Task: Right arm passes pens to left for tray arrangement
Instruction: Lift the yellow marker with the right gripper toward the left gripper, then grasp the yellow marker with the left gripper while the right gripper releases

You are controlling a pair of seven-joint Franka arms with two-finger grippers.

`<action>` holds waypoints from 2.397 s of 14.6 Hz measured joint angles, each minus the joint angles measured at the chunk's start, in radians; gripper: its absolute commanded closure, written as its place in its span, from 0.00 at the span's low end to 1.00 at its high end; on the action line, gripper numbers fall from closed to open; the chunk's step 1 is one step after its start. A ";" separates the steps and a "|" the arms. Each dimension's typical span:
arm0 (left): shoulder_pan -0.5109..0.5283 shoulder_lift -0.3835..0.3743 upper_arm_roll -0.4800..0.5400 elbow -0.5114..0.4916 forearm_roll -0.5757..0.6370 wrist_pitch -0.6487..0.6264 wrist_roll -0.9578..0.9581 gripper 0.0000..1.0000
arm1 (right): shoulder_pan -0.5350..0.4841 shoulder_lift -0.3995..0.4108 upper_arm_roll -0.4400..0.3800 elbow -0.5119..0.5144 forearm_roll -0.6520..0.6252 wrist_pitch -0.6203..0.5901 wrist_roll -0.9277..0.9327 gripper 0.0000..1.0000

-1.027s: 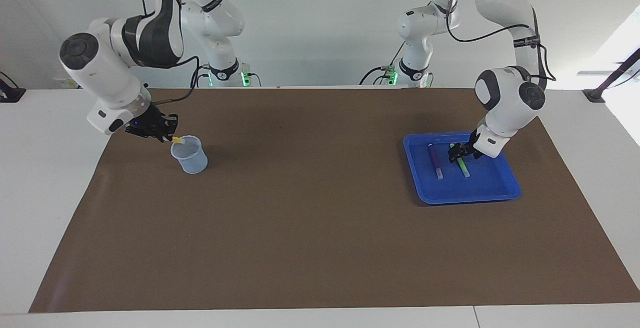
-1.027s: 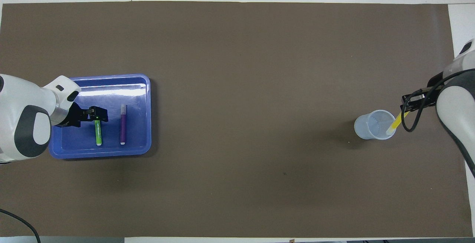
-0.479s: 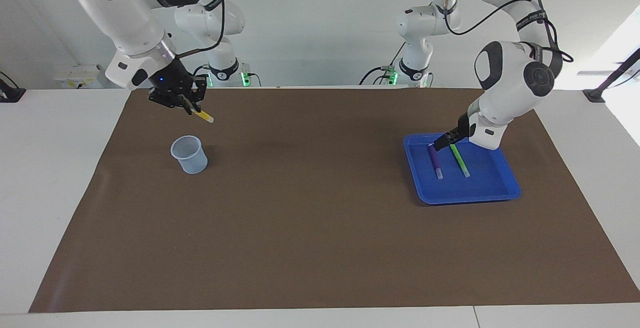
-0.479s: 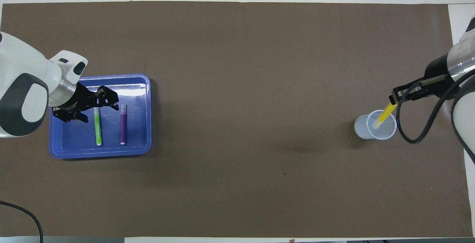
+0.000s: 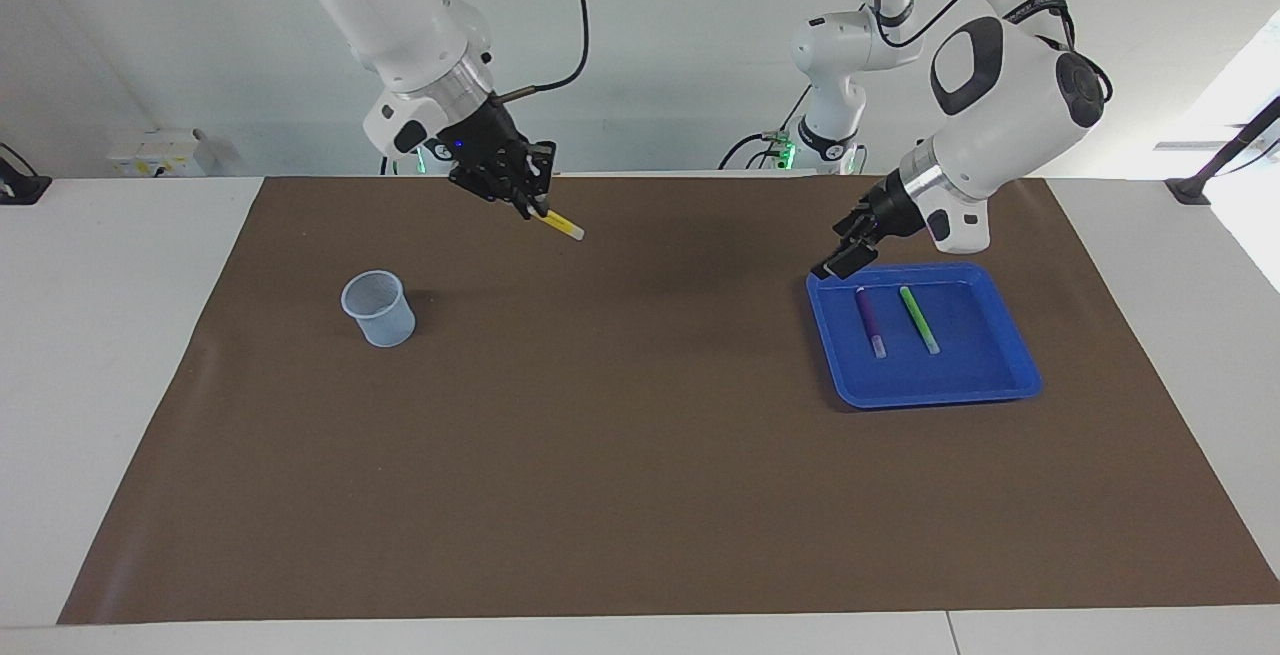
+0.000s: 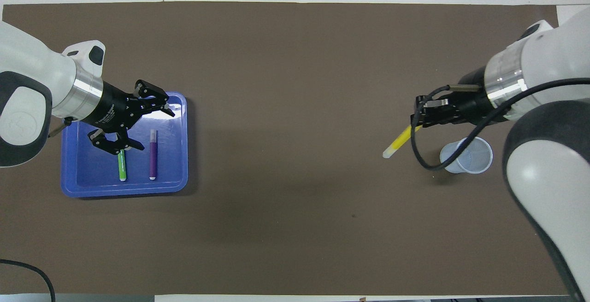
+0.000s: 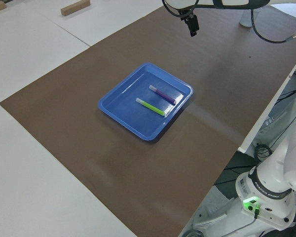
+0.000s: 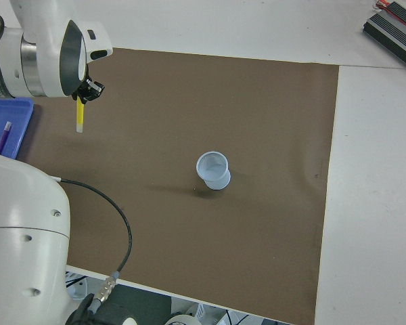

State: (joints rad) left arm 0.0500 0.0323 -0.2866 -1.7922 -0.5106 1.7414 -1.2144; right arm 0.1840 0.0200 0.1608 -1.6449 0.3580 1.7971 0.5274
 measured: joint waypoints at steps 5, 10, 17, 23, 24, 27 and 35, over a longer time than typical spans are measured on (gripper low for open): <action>-0.003 -0.034 -0.023 0.000 -0.166 0.059 -0.404 0.00 | 0.115 -0.019 0.001 -0.077 0.022 0.185 0.221 1.00; -0.053 -0.035 -0.083 -0.017 -0.225 0.163 -0.648 0.00 | 0.212 -0.046 0.002 -0.146 0.049 0.328 0.336 1.00; -0.147 -0.066 -0.086 -0.092 -0.241 0.247 -0.660 0.00 | 0.244 -0.068 0.002 -0.209 0.059 0.423 0.425 1.00; -0.154 -0.091 -0.086 -0.138 -0.244 0.250 -0.586 0.04 | 0.244 -0.079 0.002 -0.228 0.059 0.424 0.425 1.00; -0.154 -0.095 -0.086 -0.146 -0.252 0.250 -0.573 0.05 | 0.244 -0.079 0.002 -0.230 0.059 0.424 0.425 1.00; -0.154 -0.103 -0.086 -0.158 -0.262 0.250 -0.559 0.11 | 0.244 -0.080 0.001 -0.231 0.059 0.425 0.425 1.00; -0.154 -0.117 -0.086 -0.183 -0.269 0.251 -0.556 0.22 | 0.244 -0.081 0.001 -0.233 0.059 0.425 0.425 1.00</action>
State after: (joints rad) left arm -0.1044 -0.0847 -0.3731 -1.9748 -0.7792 1.9927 -1.7701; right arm 0.4280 -0.0609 0.1623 -1.8783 0.4173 2.2218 0.9520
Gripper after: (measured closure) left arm 0.167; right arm 0.815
